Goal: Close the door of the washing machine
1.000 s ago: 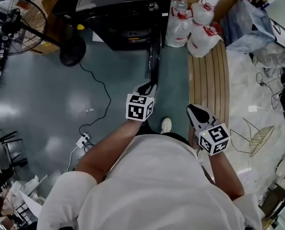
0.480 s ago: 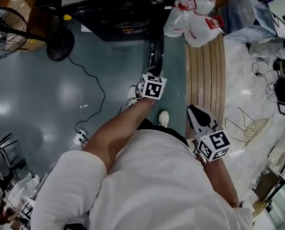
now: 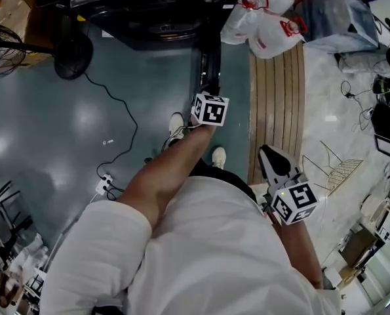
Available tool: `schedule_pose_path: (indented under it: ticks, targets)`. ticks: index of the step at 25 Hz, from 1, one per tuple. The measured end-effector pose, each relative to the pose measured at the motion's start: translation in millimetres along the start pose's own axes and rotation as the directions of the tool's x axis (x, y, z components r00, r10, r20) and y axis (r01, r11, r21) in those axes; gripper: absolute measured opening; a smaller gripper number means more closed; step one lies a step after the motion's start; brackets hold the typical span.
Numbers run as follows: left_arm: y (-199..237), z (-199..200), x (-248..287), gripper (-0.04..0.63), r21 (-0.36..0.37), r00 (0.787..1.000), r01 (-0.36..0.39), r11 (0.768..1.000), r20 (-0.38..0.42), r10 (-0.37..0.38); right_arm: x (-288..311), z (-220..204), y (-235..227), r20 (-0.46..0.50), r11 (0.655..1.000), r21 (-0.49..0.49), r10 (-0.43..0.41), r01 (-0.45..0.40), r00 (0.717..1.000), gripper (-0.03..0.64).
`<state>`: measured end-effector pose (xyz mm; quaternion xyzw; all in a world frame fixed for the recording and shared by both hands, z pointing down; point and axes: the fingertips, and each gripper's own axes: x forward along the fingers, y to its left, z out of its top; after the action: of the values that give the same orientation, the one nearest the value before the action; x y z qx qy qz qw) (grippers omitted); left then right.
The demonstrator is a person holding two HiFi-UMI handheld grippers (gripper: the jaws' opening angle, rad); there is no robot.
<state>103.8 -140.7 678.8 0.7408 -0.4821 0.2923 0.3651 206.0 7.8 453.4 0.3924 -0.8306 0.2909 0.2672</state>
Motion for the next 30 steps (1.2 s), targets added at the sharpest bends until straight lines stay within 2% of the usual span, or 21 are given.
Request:
schedule_pose_path:
  ticks: [8, 16, 30]
  targets:
    - [1.8, -4.8, 6.1, 0.120, 0.012, 0.999, -0.045, 0.999, -0.023, 0.046, 4.9, 1.4, -7.9, -0.012, 1.000, 0.010, 0.001, -0.001, 1.000, 0.035]
    - [7.8, -6.2, 2.7, 0.117, 0.018, 0.999, -0.032, 0.999, -0.029, 0.033, 15.1, 9.0, -3.5, -0.013, 1.000, -0.006, 0.025, -0.025, 1.000, 0.034]
    - [50.9, -8.6, -11.6, 0.115, 0.079, 0.999, -0.026, 0.997, -0.044, 0.030, 44.4, 32.3, 11.6, -0.009, 0.998, -0.033, 0.057, -0.057, 0.998, 0.029]
